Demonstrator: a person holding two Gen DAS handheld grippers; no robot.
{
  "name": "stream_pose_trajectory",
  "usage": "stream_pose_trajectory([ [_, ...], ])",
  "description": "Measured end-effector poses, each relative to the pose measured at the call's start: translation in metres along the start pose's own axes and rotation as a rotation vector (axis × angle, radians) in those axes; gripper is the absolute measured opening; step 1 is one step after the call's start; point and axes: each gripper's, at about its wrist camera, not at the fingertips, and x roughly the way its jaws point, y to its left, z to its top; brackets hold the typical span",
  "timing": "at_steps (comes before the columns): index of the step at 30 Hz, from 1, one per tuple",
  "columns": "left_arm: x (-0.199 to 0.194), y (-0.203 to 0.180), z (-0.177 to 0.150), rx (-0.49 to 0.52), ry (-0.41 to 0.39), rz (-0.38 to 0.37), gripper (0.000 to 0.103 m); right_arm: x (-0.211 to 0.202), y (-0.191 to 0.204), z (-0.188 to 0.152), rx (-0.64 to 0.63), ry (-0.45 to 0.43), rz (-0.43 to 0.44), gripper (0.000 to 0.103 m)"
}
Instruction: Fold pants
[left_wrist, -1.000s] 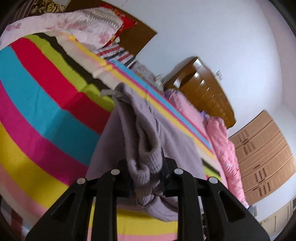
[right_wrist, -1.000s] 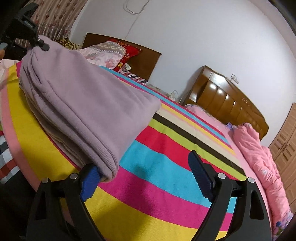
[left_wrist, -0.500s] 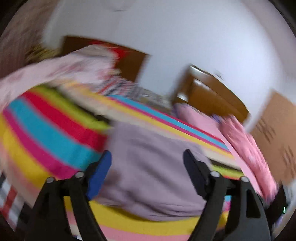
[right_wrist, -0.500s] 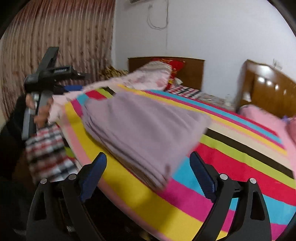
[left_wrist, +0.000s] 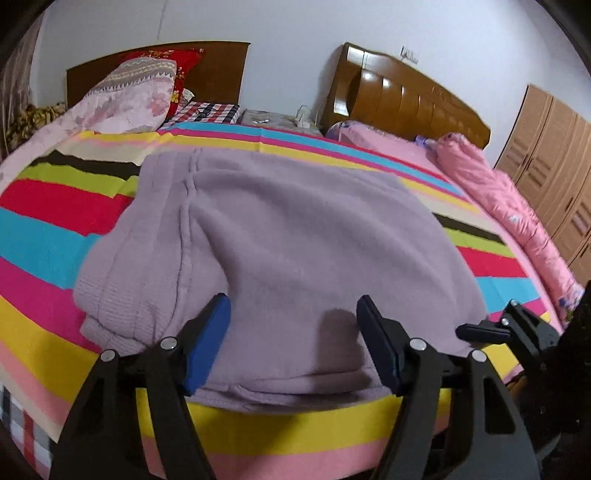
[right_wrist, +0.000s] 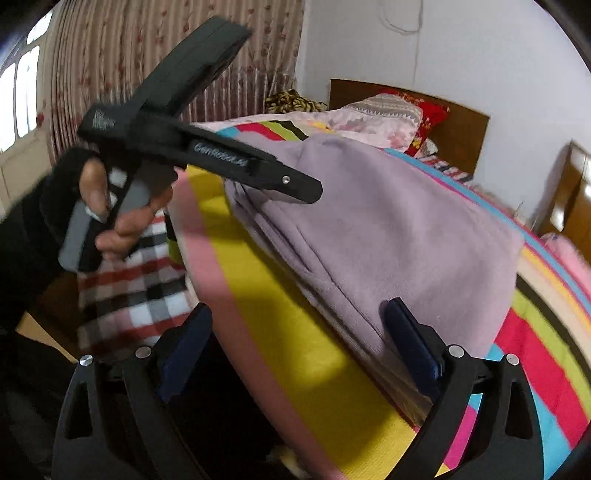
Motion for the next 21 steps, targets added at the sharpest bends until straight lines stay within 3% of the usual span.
stream_pose_trajectory([
  [3,-0.007,-0.004,-0.007,0.006,0.012,0.024,0.07,-0.007,-0.004,0.003,-0.025,0.027,0.073,0.094],
  [5,0.0,-0.006,0.001,0.025,0.046,0.064,0.07,-0.026,-0.023,0.015,-0.003,0.03,0.201,0.093],
  [7,-0.005,-0.015,0.01,0.026,0.101,0.12,0.071,-0.047,-0.047,0.027,0.032,-0.022,0.286,0.092],
  [9,-0.016,-0.021,0.025,0.01,0.081,0.135,0.075,-0.063,-0.089,0.049,0.101,-0.115,0.269,0.096],
  [12,-0.02,-0.035,0.05,0.054,-0.01,0.064,0.085,-0.044,-0.164,0.074,0.307,-0.137,0.272,0.097],
  [14,0.003,-0.031,0.058,0.036,0.027,0.018,0.085,-0.009,-0.207,0.078,0.474,-0.096,0.383,0.097],
  [17,0.026,-0.022,0.042,0.025,0.11,0.064,0.083,0.032,-0.227,0.081,0.517,-0.002,0.36,0.097],
  [18,0.028,-0.021,0.029,0.057,0.108,0.077,0.08,0.045,-0.23,0.082,0.519,0.034,0.37,0.097],
  [21,0.02,-0.017,0.009,0.119,0.081,0.073,0.08,0.082,-0.247,0.079,0.523,0.148,0.279,0.096],
])
